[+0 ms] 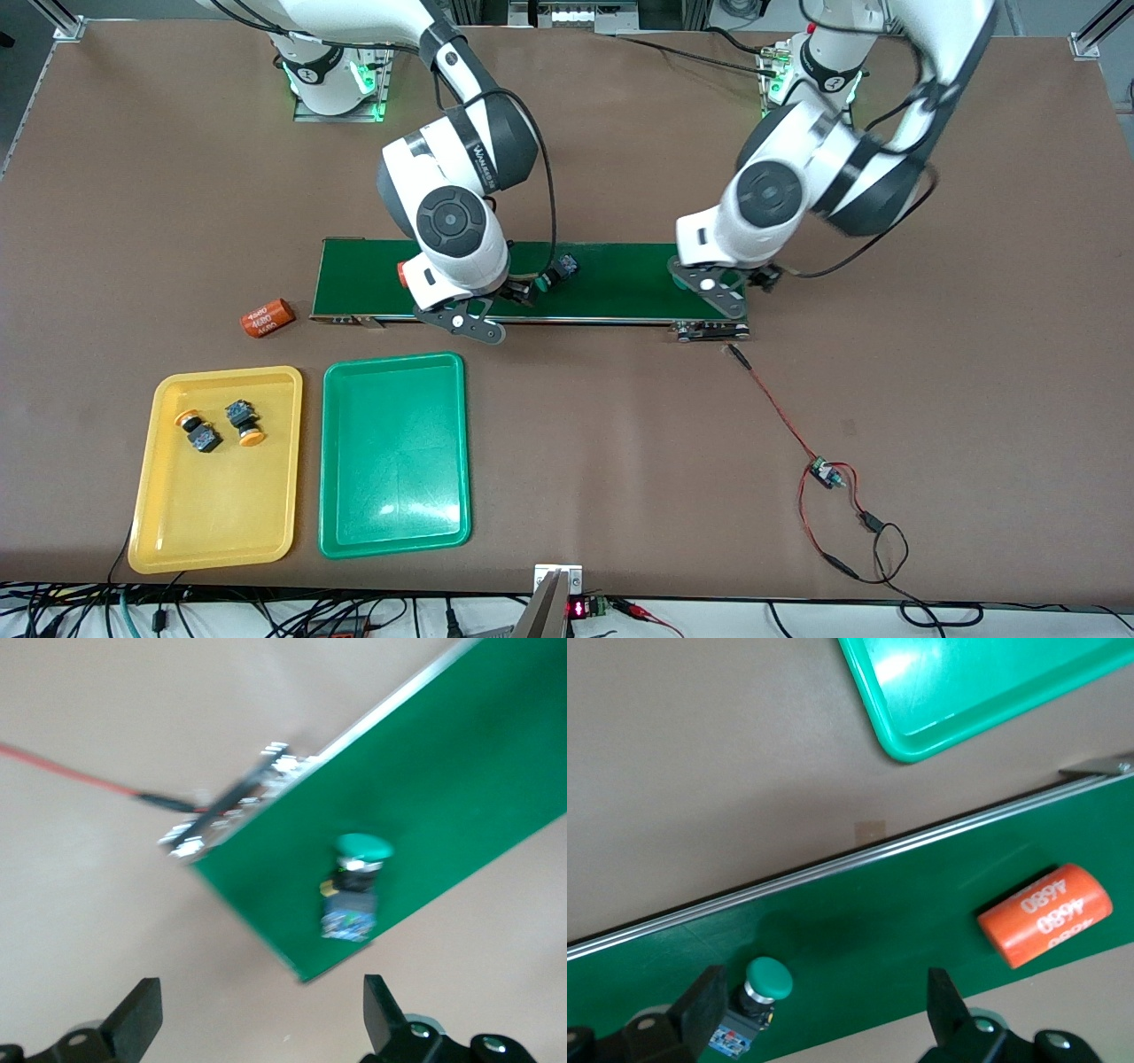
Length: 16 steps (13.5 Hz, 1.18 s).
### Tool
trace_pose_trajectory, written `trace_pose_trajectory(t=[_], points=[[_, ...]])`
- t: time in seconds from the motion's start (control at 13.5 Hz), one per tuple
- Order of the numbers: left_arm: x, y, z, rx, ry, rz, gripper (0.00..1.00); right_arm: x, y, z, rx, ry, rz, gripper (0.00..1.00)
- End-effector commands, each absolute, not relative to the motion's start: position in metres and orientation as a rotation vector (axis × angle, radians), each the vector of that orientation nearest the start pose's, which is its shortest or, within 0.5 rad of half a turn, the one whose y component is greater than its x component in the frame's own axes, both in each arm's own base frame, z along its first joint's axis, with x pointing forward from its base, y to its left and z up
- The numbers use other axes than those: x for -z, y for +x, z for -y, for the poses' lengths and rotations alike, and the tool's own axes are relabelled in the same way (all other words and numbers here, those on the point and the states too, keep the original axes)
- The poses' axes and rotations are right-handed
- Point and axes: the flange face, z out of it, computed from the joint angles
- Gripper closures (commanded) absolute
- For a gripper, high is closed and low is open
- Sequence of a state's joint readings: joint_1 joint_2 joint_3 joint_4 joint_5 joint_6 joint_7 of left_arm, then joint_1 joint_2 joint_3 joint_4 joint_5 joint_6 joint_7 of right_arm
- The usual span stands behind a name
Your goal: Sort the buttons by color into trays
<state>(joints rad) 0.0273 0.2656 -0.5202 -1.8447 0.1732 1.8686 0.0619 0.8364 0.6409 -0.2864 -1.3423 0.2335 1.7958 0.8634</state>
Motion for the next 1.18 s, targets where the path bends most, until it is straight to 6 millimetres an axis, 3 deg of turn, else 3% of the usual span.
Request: trace_pose_trajectory(t=[0.0,0.3,0.44,0.59,0.74,1.11], points=[[-0.429,0.546,0.197,-0.196,-2.951,-0.757,0.0,-0.33,0.557,-0.44,-0.254,-3.147,-0.666,0.0],[-0.488,0.574,0.116,-0.027,-3.047,-0.474,0.0,-0.306,0.55,-0.451,-0.255,-3.124,-0.882,0.0],[-0.502,0.58,0.074,0.008,-3.081,-0.361,0.0,-0.293,0.533,-0.466,-0.261,-3.134,-0.949,0.0],[-0.512,0.578,0.065,0.033,-3.075,-0.338,0.0,-0.284,0.523,-0.471,-0.264,-3.149,-0.969,0.0],[-0.517,0.579,0.038,0.048,-3.086,-0.262,0.0,-0.278,0.521,-0.469,-0.277,-3.156,-0.977,0.0],[-0.527,0.577,0.02,0.081,-3.164,-0.14,0.0,-0.244,0.505,-0.47,-0.227,-3.143,-0.981,0.0]])
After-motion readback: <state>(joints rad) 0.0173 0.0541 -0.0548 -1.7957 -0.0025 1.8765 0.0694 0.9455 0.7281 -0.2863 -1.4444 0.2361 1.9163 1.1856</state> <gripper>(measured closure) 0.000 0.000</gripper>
